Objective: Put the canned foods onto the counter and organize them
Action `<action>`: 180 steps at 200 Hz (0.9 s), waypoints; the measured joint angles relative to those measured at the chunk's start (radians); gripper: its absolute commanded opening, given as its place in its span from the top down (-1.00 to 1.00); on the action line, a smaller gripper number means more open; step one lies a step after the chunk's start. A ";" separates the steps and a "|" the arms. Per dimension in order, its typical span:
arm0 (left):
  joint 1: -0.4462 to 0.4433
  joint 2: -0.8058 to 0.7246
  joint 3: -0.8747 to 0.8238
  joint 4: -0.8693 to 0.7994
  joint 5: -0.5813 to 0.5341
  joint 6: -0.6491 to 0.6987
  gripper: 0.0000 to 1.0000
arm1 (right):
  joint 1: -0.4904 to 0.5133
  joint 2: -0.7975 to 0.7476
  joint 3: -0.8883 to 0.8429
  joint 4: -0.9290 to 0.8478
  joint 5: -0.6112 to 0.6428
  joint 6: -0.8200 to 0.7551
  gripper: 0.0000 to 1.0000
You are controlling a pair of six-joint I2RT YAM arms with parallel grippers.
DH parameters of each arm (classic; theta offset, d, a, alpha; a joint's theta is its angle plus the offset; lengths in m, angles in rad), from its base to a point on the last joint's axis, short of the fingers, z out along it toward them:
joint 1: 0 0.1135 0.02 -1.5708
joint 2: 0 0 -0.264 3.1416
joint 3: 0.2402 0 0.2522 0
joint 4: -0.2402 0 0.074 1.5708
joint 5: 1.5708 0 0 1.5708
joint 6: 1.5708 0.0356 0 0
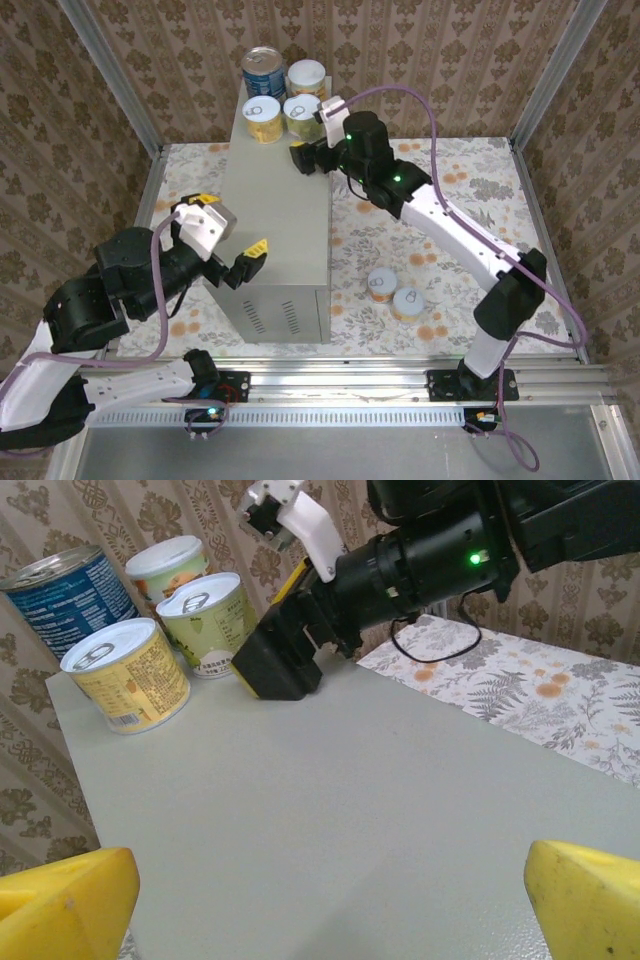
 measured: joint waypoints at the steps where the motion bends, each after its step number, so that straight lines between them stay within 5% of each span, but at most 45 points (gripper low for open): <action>1: 0.000 0.000 0.000 0.000 0.000 0.000 -1.00 | 0.000 -0.003 -0.003 0.000 0.000 0.001 -1.00; 112: 0.006 0.067 0.002 0.003 0.013 -0.006 -1.00 | -0.002 -0.617 -0.469 -0.174 0.093 0.057 -1.00; 180: 0.022 0.116 0.002 0.024 -0.032 -0.038 -1.00 | -0.002 -0.624 -0.507 -0.211 0.079 0.058 -1.00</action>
